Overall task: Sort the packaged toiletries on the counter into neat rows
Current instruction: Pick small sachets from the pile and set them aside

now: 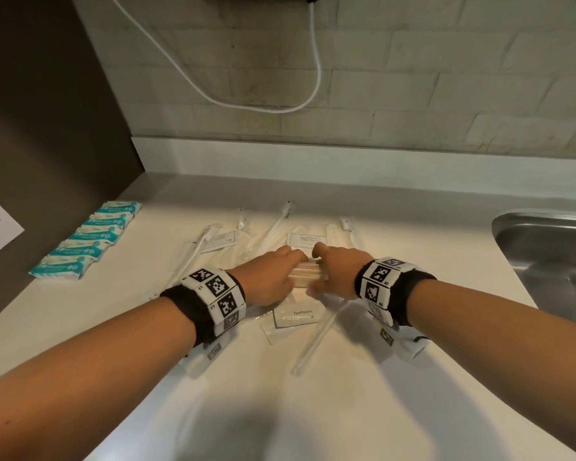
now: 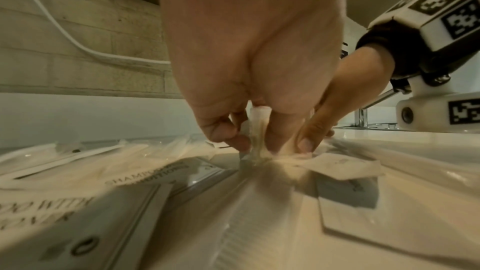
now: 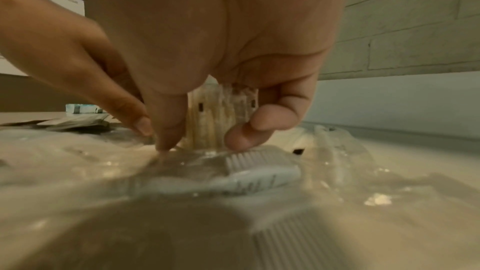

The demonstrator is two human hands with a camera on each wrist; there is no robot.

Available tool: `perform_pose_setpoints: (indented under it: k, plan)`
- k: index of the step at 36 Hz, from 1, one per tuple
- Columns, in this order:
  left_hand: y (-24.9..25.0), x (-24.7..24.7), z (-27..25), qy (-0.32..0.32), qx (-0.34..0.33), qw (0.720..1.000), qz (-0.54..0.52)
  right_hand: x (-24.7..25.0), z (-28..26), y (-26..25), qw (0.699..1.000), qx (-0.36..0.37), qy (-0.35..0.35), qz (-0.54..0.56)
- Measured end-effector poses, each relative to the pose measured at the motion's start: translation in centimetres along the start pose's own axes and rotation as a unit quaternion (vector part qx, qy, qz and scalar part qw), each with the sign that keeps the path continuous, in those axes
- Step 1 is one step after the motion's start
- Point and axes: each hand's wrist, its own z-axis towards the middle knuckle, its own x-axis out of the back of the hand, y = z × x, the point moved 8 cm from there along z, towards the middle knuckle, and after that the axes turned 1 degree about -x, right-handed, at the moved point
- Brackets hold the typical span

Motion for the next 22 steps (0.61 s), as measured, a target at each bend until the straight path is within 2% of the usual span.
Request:
perform_pose_setpoints:
  k: [6, 11, 22]
  plan:
    - [-0.1, -1.0, 0.4, -0.041, 0.037, 0.998, 0.014, -0.7, 0.2, -1.1, 1.0, 0.006, -0.025, -0.013]
    - [-0.5, -0.7, 0.8, -0.037, 0.066, 0.997, -0.03, -0.8, 0.5, -1.5, 1.0, 0.002, -0.029, 0.011]
    - [-0.6, -1.0, 0.6, -0.057, 0.064, 0.994, -0.064, -1.1, 0.3, -1.7, 0.998, 0.01, -0.037, 0.055]
